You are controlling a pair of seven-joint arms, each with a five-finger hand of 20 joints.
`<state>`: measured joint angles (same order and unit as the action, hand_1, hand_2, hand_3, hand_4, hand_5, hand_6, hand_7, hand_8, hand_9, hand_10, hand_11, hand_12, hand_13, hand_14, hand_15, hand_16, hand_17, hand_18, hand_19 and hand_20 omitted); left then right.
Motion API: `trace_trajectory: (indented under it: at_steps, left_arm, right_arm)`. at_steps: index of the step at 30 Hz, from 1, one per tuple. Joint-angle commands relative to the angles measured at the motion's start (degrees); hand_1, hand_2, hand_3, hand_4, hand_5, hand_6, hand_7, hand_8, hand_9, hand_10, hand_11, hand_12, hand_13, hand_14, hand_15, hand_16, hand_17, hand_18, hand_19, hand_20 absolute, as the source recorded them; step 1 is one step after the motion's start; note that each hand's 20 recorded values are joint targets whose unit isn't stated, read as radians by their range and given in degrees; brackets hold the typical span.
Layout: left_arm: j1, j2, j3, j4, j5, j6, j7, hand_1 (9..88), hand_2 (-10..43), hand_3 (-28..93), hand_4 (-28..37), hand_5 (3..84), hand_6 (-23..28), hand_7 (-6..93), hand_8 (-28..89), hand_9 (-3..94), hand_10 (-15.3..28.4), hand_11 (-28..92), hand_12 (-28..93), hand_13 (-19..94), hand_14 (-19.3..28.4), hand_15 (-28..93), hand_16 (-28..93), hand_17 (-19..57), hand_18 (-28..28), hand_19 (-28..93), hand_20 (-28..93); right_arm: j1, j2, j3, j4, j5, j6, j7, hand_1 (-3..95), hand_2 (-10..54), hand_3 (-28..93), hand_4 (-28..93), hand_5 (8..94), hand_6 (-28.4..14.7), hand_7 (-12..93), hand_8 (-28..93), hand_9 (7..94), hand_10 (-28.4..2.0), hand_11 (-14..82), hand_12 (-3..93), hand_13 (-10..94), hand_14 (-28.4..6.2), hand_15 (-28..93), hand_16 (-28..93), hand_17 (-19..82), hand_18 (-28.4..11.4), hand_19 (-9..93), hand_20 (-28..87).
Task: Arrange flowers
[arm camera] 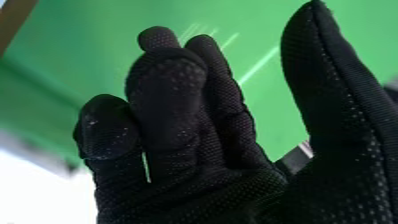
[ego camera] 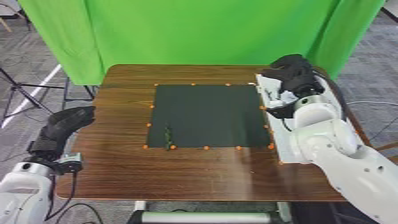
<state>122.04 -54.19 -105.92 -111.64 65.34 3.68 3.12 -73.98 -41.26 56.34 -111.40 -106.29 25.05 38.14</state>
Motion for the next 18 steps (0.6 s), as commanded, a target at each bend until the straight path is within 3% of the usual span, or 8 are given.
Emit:
trace_trajectory:
  at_steps: [1,9,18]
  left_arm:
    - [-0.21,-0.8,-0.06,0.22,1.51,-1.83,-1.24,31.8,3.3,59,-20.1,43.6,5.7,17.4,-7,41.2,15.8,19,10,36,19.3,19,-4,8.5,13.6,12,13]
    - [0.44,-0.99,-0.4,-0.14,1.9,-2.26,-1.81,31.8,3.3,59,-20.0,43.6,5.3,17.5,-7,41.3,15.9,19,10,36,19.4,19,-4,8.6,13.7,12,13]
    - [0.66,-1.28,-0.59,-0.59,3.56,-3.5,-2.51,31.8,3.3,58,-19.8,43.8,5.1,17.5,-7,41.3,15.9,19,10,36,19.5,19,-4,8.5,13.8,12,13]
  right_arm:
    - [-15.72,5.59,9.85,-1.63,-9.02,-2.33,3.25,35.0,-9.5,59,-10,52.9,-4.7,20,-4,63.4,-17.8,14.5,26.1,82,-5.2,58,37,53,-17.8,91,44]
    - [-29.4,6.38,20.39,-3.07,-13.04,-4.5,5.76,35.4,-9.5,59,-10,53.5,-4.6,21,-3,63.9,-17.6,17.2,27.4,83,-5.0,59,37,53,-17.7,92,45]
    - [-36.36,8.44,28.09,-0.96,-13.36,-10.39,7.19,35.9,-9.5,59,-10,56.1,-4.6,22,-3,67.2,-17.2,22.3,29.2,83,-4.6,60,37,54,-17.6,93,45]
